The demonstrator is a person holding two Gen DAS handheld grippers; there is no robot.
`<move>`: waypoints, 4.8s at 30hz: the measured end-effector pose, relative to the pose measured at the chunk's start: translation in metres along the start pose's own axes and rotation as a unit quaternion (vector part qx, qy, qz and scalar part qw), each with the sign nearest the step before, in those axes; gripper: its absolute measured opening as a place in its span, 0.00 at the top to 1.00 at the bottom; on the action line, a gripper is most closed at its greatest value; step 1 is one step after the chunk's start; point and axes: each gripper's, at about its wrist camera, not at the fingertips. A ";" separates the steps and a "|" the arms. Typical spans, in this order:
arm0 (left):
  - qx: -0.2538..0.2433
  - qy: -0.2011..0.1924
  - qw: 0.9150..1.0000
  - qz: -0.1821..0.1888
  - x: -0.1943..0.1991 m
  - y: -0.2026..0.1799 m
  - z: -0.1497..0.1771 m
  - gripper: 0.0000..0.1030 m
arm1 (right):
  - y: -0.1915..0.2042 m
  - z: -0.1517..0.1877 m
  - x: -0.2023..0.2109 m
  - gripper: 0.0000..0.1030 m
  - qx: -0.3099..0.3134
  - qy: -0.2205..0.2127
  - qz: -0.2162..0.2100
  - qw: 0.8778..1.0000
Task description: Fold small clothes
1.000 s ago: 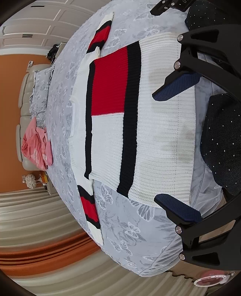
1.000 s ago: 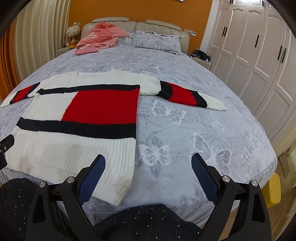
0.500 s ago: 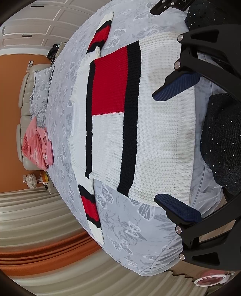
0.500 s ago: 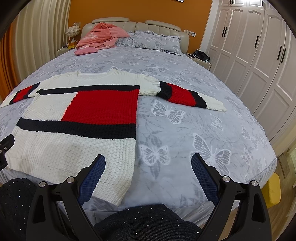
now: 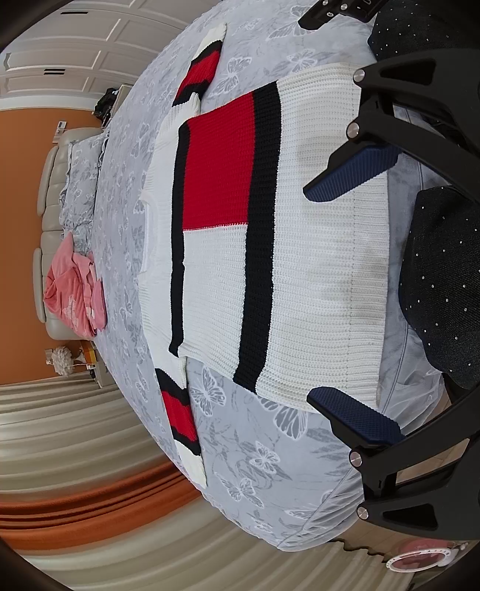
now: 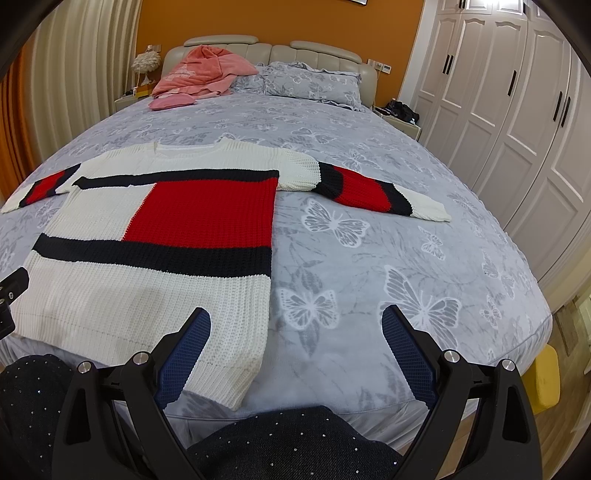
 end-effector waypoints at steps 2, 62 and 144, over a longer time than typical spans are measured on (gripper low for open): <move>0.000 0.000 1.000 0.000 0.000 0.000 0.000 0.05 | 0.000 0.000 0.000 0.11 0.000 -0.001 0.000 1.000; 0.027 0.026 0.999 0.011 -0.016 0.011 -0.010 0.05 | -0.136 -0.026 -0.103 0.11 -0.124 0.074 0.032 0.989; 0.203 0.062 0.976 0.044 -0.355 0.043 -0.164 0.93 | -0.036 -0.093 -0.300 0.87 -0.148 0.047 -0.155 0.976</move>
Point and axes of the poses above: each gripper's, at about its wrist camera, not at the fingertips, and x roughly against the way its jaws point, y to its left, z to its underside, and after that the axes turned 14 degrees about -y, right-handed
